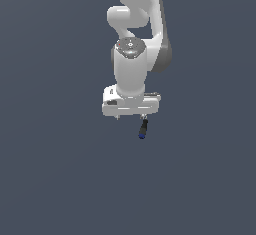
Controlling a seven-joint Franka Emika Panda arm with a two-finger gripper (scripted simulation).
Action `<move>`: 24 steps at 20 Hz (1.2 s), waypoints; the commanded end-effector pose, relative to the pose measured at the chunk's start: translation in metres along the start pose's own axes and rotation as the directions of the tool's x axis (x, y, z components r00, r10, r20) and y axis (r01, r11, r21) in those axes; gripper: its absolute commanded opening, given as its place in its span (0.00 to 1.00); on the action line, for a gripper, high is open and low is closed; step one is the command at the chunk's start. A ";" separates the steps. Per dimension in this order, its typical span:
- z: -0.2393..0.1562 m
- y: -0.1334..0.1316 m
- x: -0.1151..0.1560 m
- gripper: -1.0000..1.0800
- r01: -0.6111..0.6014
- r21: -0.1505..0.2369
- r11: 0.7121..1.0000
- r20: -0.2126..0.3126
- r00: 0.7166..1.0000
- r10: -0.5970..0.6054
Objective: Pick up the object and move it to a goal position.
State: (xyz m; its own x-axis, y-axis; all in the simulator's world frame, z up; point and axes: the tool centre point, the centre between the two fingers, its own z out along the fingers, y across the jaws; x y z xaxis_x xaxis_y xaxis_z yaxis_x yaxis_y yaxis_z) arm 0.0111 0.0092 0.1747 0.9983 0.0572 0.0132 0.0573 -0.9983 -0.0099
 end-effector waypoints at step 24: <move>0.090 -0.073 -0.060 0.96 -0.267 -0.009 0.964 0.009 0.964 0.267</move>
State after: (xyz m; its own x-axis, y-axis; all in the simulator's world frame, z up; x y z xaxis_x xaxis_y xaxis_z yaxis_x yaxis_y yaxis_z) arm -0.0468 0.0758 0.0900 0.9816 -0.1908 0.0009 -0.1908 -0.9816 -0.0044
